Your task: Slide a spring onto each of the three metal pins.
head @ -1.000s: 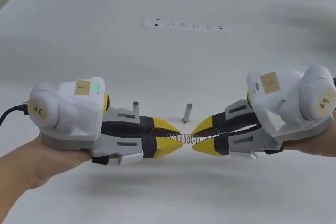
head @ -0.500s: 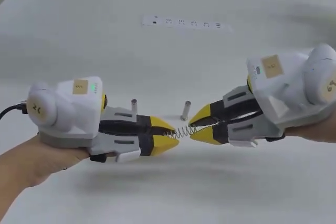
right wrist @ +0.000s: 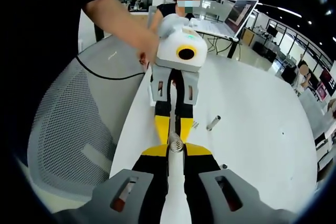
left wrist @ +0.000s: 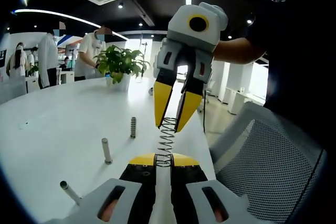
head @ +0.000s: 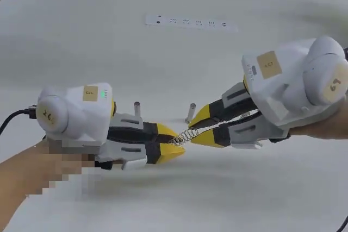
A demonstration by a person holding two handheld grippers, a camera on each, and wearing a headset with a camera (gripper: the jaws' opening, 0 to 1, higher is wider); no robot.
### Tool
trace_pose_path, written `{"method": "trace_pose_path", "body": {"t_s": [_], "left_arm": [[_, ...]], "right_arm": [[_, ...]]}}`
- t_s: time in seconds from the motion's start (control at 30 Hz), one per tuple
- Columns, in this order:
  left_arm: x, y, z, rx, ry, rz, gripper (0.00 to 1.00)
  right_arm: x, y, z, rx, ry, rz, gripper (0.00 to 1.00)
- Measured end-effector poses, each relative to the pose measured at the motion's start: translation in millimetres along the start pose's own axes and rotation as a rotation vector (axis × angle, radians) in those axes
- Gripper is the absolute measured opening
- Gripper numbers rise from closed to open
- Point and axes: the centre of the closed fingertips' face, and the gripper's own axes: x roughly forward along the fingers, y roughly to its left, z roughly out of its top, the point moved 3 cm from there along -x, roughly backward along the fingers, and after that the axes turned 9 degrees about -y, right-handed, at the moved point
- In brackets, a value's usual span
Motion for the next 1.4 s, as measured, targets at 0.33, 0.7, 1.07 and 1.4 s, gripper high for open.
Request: {"method": "trace_pose_path", "body": {"t_s": [0.33,0.7,1.07,1.4], "left_arm": [[2.3,-0.7,-3.1,0.008,0.012,-0.005,0.01],[5.7,-2.3,-7.9,0.027,0.029,-0.009,0.01],[6.9,-3.9,-8.6,0.027,0.029,-0.014,0.01],[5.8,-2.5,-8.2,0.030,0.031,-0.007,0.01]], "right_arm": [[6.9,1.4,9.0,-0.044,0.032,0.026,0.07],[11.1,2.0,6.4,-0.046,0.085,0.056,0.08],[11.8,1.0,6.4,0.002,0.132,0.085,0.08],[13.2,-0.1,7.9,0.007,0.161,0.082,0.07]]}}
